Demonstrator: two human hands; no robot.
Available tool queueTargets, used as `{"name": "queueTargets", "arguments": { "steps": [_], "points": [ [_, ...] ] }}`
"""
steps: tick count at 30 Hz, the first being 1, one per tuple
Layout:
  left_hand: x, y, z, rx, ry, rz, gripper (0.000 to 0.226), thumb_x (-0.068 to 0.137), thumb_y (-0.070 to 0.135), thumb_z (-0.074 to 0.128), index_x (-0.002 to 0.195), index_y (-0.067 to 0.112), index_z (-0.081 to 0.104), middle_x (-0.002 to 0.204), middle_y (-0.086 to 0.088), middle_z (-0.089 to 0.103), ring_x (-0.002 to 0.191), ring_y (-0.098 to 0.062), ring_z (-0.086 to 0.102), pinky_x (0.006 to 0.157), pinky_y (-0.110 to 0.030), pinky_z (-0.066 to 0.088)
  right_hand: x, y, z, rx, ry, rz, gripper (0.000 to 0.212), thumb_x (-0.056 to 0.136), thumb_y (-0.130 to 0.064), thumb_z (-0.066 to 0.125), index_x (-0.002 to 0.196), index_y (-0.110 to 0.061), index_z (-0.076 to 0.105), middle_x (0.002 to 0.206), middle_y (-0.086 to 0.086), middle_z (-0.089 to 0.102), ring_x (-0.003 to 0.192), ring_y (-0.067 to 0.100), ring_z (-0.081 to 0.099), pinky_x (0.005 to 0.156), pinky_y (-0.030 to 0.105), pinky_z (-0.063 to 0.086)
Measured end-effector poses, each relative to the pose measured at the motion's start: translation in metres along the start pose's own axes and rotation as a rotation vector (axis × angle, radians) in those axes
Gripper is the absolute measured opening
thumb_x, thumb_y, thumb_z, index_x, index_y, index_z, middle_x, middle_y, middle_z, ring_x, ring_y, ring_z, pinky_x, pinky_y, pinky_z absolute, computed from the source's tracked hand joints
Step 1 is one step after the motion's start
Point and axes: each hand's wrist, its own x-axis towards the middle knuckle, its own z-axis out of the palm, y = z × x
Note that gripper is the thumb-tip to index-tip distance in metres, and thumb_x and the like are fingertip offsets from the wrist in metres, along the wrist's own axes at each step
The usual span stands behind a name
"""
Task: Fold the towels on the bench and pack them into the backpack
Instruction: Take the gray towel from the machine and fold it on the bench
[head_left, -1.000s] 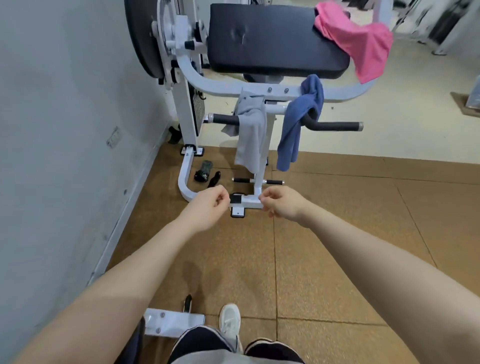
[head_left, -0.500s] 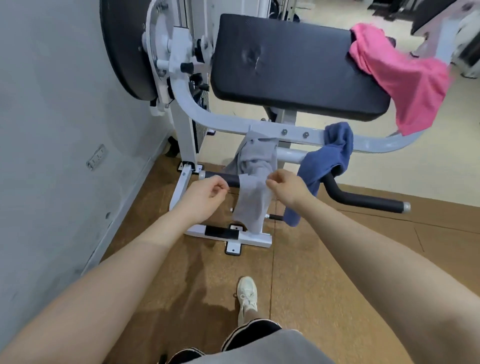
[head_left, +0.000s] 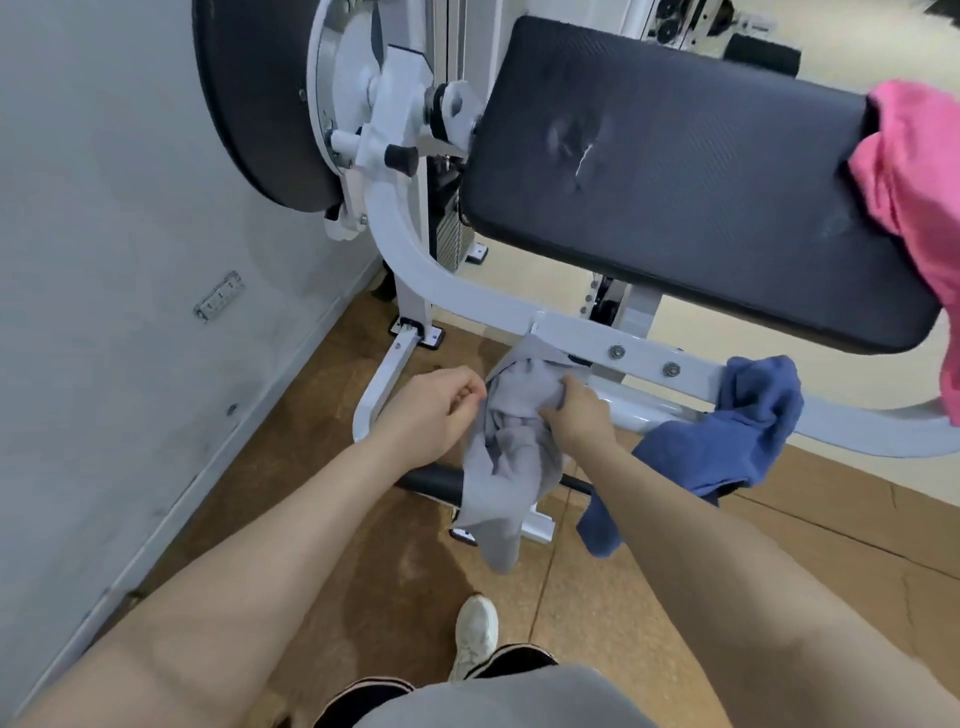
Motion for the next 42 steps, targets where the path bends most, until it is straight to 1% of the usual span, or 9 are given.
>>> {"name": "queueTargets", "arguments": {
  "steps": [4,8,16,19,26,31,36,39,42],
  "points": [
    [-0.003,-0.001,-0.001,0.002,-0.004,-0.038,0.015,0.094,0.015,0.046,0.103,0.016,0.058,0.078,0.014,0.054,0.065,-0.004,0.049,0.061,-0.022,0.042,-0.006,0.009,-0.001,-0.003,0.141,-0.089,0.017,0.090,-0.014,0.044,0.103,-0.007,0.052,0.100,0.018,0.060,0.093,0.036,0.053,0.069,0.038,0.044],
    [-0.026,0.003,-0.004,-0.032,0.025,-0.023,0.017,0.094,0.013,0.046,0.104,0.014,0.059,0.092,0.001,0.061,0.077,-0.014,0.057,0.069,-0.028,0.047,-0.038,0.008,-0.015,0.349,0.305,-0.211,0.018,0.093,-0.009,0.043,0.102,-0.007,0.058,0.089,0.006,0.057,0.079,0.022,0.049,0.063,0.030,0.034],
    [-0.111,0.010,-0.012,-0.106,0.126,0.082,0.043,0.092,0.019,0.051,0.134,0.021,0.039,0.120,0.004,0.050,0.092,-0.009,0.053,0.078,-0.018,0.041,-0.156,-0.016,-0.021,0.936,0.195,-0.483,0.018,0.086,-0.001,0.046,0.080,-0.014,0.056,0.078,-0.002,0.053,0.072,0.005,0.048,0.068,0.025,0.037],
    [-0.153,0.010,-0.013,-0.170,0.156,0.153,0.060,0.087,0.027,0.060,0.140,0.023,0.031,0.136,0.004,0.041,0.115,-0.007,0.044,0.094,-0.019,0.034,-0.214,-0.022,-0.021,1.106,0.167,-0.536,0.013,0.073,-0.010,0.043,0.070,-0.016,0.055,0.069,-0.004,0.053,0.066,0.008,0.046,0.060,0.021,0.037],
    [-0.238,0.023,-0.005,-0.302,-0.096,0.225,0.084,0.078,0.029,0.070,0.144,0.031,0.018,0.148,0.009,0.029,0.135,-0.004,0.027,0.109,-0.025,0.025,-0.325,-0.029,-0.009,1.219,-0.137,-0.666,0.011,0.051,-0.019,0.053,0.059,-0.013,0.058,0.055,-0.002,0.055,0.050,0.010,0.047,0.046,0.018,0.036],
    [-0.285,0.011,0.012,-0.355,-0.161,0.185,0.021,0.079,0.026,0.070,0.094,0.028,0.056,0.091,0.010,0.060,0.087,-0.006,0.057,0.079,-0.027,0.045,-0.367,-0.012,0.006,1.041,-0.194,-0.640,0.012,0.062,-0.001,0.043,0.062,-0.008,0.053,0.047,-0.013,0.053,0.041,-0.001,0.045,0.040,0.012,0.034],
    [-0.335,-0.002,0.024,-0.517,-0.070,0.030,0.029,0.083,0.015,0.067,0.110,0.010,0.057,0.107,-0.008,0.065,0.101,-0.019,0.061,0.091,-0.037,0.048,-0.380,0.026,0.043,0.346,0.034,-0.575,0.024,0.086,0.001,0.045,0.080,-0.020,0.056,0.069,-0.004,0.057,0.058,-0.001,0.046,0.057,0.022,0.034],
    [-0.366,0.001,0.032,-0.585,-0.033,-0.008,0.024,0.085,0.013,0.064,0.103,0.026,0.056,0.099,0.010,0.064,0.089,0.005,0.061,0.079,-0.014,0.048,-0.383,0.031,0.065,0.093,-0.054,-0.551,0.025,0.092,-0.009,0.043,0.115,-0.017,0.052,0.094,0.005,0.059,0.085,0.020,0.056,0.067,0.031,0.038],
    [-0.404,0.004,0.042,-0.519,0.030,-0.077,0.020,0.086,0.011,0.062,0.088,0.029,0.055,0.083,0.014,0.060,0.073,0.009,0.057,0.066,-0.008,0.043,-0.398,0.027,0.079,-0.009,-0.108,-0.551,0.059,0.088,-0.008,0.048,0.141,-0.020,0.026,0.124,0.012,0.049,0.115,0.029,0.049,0.084,0.033,0.043]
  ]
}}
